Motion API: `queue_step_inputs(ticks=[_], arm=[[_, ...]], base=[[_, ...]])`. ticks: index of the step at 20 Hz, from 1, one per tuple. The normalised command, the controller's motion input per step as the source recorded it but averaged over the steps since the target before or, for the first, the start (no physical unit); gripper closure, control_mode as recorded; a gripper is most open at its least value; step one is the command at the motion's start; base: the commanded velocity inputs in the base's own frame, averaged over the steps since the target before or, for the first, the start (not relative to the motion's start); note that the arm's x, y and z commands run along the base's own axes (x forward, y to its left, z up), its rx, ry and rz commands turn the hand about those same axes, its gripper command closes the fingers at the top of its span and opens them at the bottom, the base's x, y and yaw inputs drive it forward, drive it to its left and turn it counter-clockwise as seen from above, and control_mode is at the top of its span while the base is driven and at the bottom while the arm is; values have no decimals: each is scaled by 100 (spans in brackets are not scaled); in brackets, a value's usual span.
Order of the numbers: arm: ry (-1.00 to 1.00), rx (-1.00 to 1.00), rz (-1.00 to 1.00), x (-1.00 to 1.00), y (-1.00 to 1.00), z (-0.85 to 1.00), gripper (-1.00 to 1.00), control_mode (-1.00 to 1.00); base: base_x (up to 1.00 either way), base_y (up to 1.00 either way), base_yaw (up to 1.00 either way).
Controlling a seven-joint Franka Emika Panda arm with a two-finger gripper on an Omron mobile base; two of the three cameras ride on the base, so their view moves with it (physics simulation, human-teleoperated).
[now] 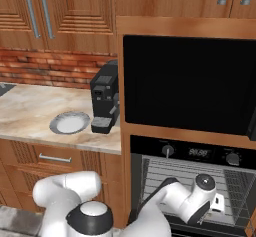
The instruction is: Take the fish from the oven and place it on the plate on the counter.
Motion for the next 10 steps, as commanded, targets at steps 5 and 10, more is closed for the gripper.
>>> queue_step_inputs(ticks=[5, 10], arm=[[0, 0, 0, 28, -10, 0, -100, -100], [0, 0, 0, 45, -8, -21, -100, -100]], base=[[0, 0, 0], [0, 0, 0]])
